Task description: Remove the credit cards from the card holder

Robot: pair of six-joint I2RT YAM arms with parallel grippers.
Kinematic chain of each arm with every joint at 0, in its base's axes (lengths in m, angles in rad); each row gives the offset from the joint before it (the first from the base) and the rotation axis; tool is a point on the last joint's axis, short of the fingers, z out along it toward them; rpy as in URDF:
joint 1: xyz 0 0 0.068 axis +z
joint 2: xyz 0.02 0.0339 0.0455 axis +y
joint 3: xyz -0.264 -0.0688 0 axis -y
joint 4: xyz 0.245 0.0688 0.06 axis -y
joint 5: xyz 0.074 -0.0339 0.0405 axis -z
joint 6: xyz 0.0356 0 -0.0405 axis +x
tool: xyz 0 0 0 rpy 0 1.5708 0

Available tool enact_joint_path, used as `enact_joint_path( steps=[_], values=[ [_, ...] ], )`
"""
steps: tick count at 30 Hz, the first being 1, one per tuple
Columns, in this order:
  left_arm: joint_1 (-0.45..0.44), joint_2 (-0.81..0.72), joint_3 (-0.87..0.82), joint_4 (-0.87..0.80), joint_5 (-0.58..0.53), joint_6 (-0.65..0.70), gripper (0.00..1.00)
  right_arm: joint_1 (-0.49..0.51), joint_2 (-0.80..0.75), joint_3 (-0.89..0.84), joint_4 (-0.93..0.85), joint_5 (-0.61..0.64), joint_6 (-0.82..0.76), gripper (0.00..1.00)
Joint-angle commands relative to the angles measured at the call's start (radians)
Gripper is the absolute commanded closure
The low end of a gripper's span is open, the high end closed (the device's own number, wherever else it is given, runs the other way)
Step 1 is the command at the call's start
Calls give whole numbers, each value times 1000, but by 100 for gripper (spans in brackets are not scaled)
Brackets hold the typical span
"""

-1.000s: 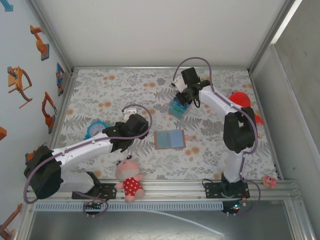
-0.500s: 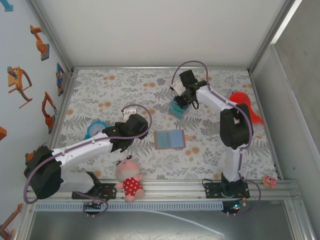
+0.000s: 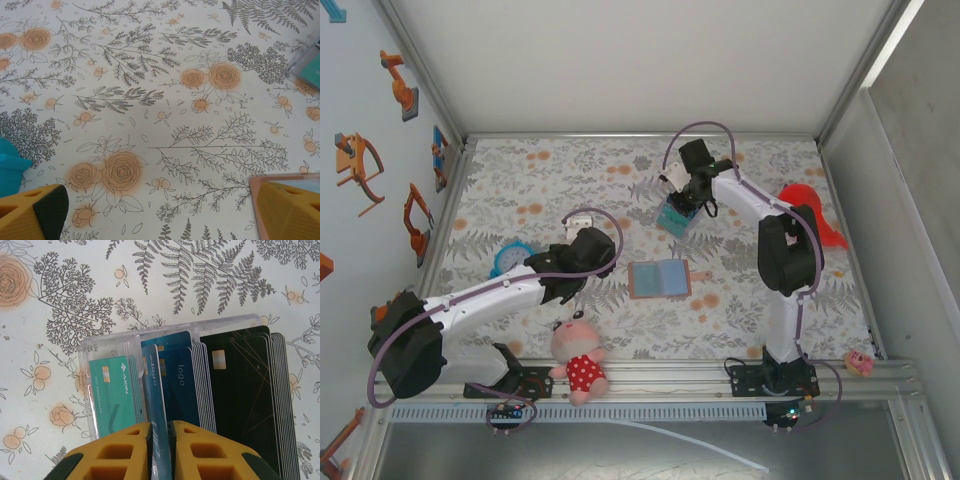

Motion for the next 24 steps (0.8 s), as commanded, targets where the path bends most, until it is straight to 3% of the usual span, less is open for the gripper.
enact_joint_path(
  steps=[1, 16, 24],
  values=[
    [3, -8, 8, -19, -23, 1, 3, -8, -17, 28, -26, -3, 2, 80],
    [7, -12, 3, -6, -39, -4, 3, -7, -238, -87, 49, 37, 182, 71],
    [15, -11, -1, 11, -54, -12, 3, -2, -400, -249, 73, 57, 386, 71]
  ],
)
